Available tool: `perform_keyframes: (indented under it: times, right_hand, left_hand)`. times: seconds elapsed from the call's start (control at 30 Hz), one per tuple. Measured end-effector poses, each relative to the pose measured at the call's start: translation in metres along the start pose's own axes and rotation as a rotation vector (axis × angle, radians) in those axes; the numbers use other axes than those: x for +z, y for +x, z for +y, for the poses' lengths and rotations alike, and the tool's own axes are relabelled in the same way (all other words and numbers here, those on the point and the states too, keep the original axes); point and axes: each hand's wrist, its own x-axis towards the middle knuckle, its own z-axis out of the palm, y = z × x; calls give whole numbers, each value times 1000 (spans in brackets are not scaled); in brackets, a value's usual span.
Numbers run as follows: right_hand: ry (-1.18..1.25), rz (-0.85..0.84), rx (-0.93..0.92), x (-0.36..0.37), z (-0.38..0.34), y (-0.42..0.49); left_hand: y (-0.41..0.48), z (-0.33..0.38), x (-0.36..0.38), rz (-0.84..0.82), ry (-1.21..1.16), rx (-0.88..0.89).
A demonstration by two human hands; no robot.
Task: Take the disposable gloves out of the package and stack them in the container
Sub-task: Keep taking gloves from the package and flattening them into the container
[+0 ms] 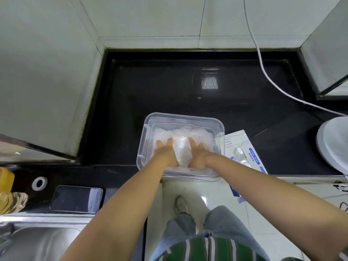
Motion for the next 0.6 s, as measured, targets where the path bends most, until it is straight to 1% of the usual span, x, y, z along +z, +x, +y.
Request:
perform_keyframes:
  times: [0.07,0.1,0.17,0.23,0.3,0.37,0.43,0.5,0.53,0.6]
  right_hand:
    - [52,63,-57,-3,-1,0]
    - [76,120,-98,-7,0,-2]
    - [137,269,-197,-16,1,-7]
    - [271,441,-324,-26,3,-18]
    - [436,582,-449,-35,8,-32]
    - [504,729,-508,-43,22,-46]
    - [515,838,-476,-47,45,-56]
    - [485,876,-376,-45,71,-60]
    - [447,865,-313,-43,85,-61]
    - [344,766,-173,-36,113,-65]
  left_hand:
    - [-3,1,-3,2,-21,4]
    - [-8,4,-5,43,-14,15]
    - [-20,13,-8,204,25,20]
    - [-37,26,-11,414,47,28]
    - [-49,41,-11,585,5,101]
    - [-60,59,-8,667,-58,215]
    - [-74,80,-2,688,-90,333]
    - [-90,101,6,697,-124,442]
    - [-95,110,12,686,-141,489]
    - [-106,130,26,616,-169,558]
